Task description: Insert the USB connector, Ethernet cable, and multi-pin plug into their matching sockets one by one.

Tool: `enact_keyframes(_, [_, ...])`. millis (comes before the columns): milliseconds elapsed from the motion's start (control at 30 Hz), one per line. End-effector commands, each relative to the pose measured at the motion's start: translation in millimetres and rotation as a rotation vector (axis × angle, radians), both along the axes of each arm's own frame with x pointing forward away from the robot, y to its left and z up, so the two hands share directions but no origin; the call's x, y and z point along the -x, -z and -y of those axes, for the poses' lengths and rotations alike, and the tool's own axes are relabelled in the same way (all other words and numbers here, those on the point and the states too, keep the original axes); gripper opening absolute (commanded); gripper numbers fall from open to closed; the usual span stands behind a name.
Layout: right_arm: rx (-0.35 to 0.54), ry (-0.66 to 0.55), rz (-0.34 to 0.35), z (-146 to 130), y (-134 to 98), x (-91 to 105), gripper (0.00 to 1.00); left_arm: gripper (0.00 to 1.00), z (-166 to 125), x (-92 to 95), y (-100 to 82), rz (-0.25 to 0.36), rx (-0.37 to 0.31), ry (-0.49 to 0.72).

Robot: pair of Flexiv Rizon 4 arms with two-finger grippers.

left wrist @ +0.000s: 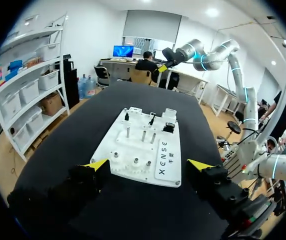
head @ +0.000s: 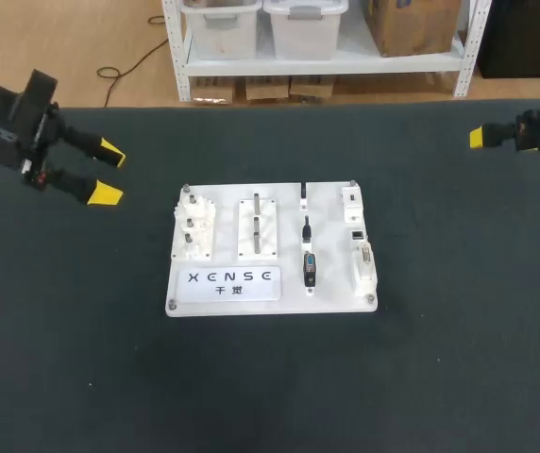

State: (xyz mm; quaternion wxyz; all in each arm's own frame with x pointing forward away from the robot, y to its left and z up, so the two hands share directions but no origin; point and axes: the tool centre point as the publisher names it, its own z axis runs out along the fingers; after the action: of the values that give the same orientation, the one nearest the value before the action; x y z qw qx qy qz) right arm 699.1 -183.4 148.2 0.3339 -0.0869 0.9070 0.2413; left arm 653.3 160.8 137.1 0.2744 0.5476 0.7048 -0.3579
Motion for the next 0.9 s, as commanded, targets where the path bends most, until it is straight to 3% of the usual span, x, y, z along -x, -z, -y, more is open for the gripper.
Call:
enact_keyframes(33, [0.001,0.001,0.0,0.1,-0.2,0.2,1.0,1.0,3.2,-5.6,7.2,-0.081,0.026,0.09])
enact_keyframes(133, [0.001,0.001,0.0,0.1,-0.2,0.2,1.0,1.0,3.1,-5.2,8.9,-0.059,-0.002,0.058])
enact_keyframes(167, [0.001,0.001,0.0,0.1,-0.2,0.2,1.0,1.0,2.8,-5.8,10.6,-0.068,-0.047,0.028])
enact_keyframes(900, [0.001,0.001,0.0,0.1,-0.2,0.2,1.0,1.0,1.5,-6.4,11.1,-0.073,-0.03,0.006])
